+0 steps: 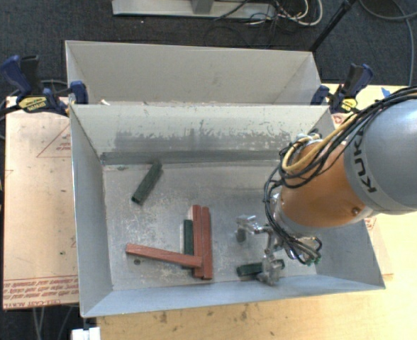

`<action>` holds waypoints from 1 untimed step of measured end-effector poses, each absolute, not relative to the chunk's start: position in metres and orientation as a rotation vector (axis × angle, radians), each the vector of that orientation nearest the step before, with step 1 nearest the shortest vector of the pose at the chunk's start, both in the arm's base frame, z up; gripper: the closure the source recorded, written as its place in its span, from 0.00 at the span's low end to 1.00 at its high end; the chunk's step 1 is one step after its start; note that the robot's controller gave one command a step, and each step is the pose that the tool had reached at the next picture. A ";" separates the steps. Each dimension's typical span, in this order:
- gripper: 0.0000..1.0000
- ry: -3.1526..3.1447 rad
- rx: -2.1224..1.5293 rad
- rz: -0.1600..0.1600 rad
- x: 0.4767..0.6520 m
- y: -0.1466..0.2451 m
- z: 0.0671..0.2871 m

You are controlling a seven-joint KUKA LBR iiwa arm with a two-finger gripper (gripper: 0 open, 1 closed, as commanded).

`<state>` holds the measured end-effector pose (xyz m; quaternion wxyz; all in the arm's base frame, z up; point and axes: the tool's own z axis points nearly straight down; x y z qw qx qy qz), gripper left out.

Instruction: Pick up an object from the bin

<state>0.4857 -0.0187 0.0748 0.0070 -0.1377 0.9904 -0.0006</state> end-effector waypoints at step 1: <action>1.00 3.052 -0.672 -0.001 0.484 -0.015 0.069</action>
Offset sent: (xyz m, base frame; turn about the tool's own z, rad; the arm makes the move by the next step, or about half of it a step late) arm 0.0000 0.0000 0.0000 0.0000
